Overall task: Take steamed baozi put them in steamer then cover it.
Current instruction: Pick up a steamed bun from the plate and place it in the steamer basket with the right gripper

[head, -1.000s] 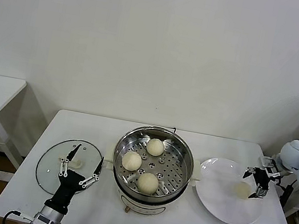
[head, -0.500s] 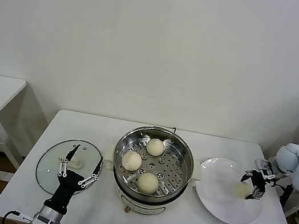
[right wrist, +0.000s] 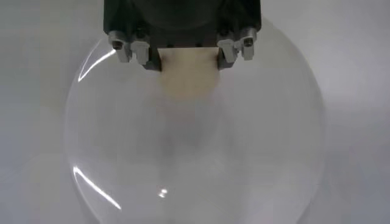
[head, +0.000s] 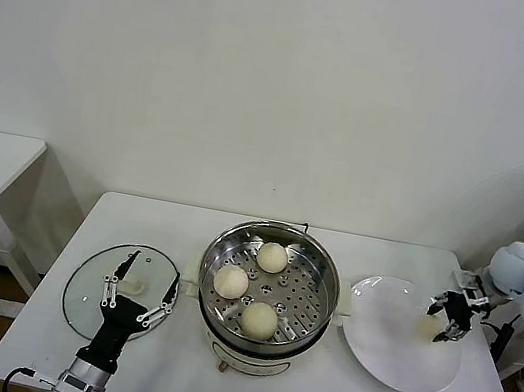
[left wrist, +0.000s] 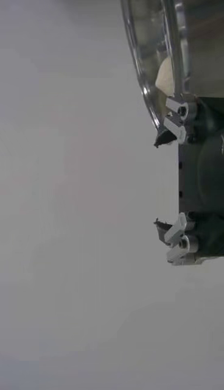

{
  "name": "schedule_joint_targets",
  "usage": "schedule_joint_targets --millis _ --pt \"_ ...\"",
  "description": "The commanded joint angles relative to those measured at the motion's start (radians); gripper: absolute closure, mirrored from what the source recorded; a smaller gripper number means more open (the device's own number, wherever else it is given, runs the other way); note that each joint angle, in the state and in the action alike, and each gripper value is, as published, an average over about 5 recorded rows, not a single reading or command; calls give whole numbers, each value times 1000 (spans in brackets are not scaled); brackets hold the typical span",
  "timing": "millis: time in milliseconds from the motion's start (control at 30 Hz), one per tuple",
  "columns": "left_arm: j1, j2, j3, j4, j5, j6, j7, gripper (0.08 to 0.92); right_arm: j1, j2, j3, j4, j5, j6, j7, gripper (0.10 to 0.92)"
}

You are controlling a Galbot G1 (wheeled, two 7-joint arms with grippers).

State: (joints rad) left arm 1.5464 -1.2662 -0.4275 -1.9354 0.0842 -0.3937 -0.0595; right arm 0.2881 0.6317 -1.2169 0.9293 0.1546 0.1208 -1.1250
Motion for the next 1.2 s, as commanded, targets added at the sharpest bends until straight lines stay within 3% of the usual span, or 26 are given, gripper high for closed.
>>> schedule_joint_targets --millis 33,333,667,933,1200 --pt "-1 -1 5 -7 1 3 0 177 348 -45 -221 219 97 -72 -102 389" --pt "3 0 16 -28 2 7 0 177 778 24 -508 535 324 -190 -151 389" --pt "3 -1 30 -35 5 9 -1 177 896 179 -577 737 528 -305 -89 395" --pt "-2 -5 30 -31 5 8 -2 177 761 266 -559 745 558 -359 28 397" --pt "-5 -5 25 -23 4 9 -5 177 601 328 -524 652 517 -373 101 397"
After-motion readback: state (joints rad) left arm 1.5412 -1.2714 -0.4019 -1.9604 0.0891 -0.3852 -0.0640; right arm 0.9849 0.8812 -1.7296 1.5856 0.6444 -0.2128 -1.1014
